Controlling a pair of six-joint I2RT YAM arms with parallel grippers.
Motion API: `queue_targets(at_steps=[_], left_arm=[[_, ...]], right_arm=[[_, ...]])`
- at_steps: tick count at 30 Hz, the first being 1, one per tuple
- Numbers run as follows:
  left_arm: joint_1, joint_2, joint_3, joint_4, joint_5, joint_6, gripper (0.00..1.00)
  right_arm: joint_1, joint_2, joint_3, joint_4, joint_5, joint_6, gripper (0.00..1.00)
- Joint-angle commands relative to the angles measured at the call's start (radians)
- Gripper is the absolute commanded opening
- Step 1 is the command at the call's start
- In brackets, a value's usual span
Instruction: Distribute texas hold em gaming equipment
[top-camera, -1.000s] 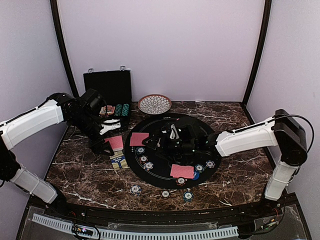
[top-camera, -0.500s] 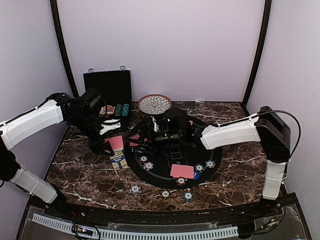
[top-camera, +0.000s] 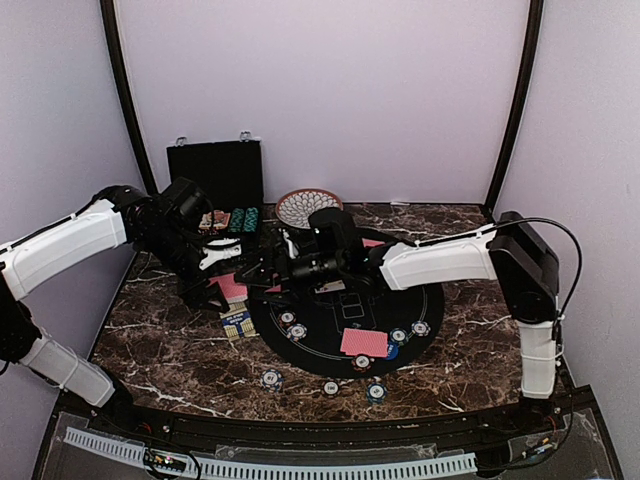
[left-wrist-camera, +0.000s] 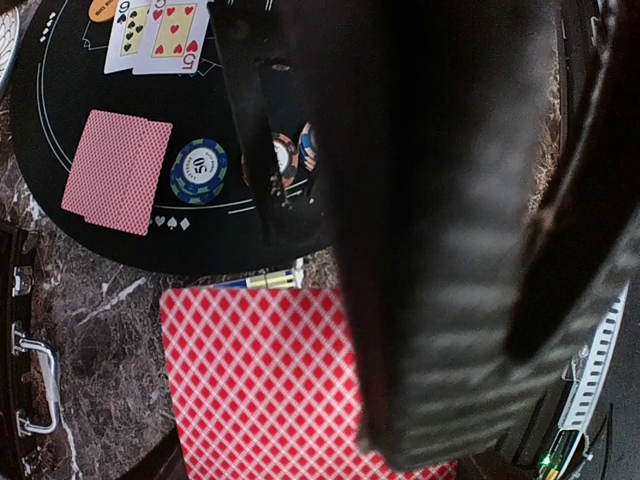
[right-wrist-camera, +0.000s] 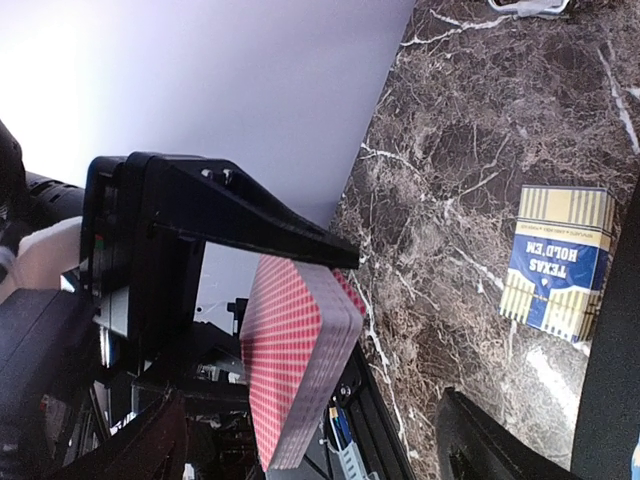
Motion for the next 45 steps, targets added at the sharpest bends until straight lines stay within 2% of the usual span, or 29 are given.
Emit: queue_targets(at_steps=[1, 13, 30, 35, 40, 45], left_arm=[[-0.003, -0.018, 0.031, -0.013, 0.034, 0.004, 0.00], [-0.003, -0.020, 0.032, -0.020, 0.036, 0.009, 0.00], [-0.002, -0.028, 0.027, -0.019, 0.032, 0.014, 0.00], [-0.002, -0.029, 0.021, -0.016, 0.031, 0.012, 0.00], [-0.003, -0.029, 0.014, -0.013, 0.024, 0.012, 0.00], [-0.003, -0.029, 0.010, -0.009, 0.017, 0.012, 0.00]], right_arm=[[0.012, 0.057, 0.078, -0.023, -0.051, -0.016, 0.85], [0.017, 0.165, 0.209, -0.081, -0.078, 0.007, 0.82], [-0.051, 0.046, 0.014, -0.115, -0.021, 0.013, 0.69], [-0.051, 0.015, 0.002, -0.087, -0.040, 0.018, 0.61], [-0.050, -0.022, -0.041, 0.024, -0.067, 0.082, 0.54], [-0.040, -0.035, -0.046, 0.056, -0.078, 0.105, 0.41]])
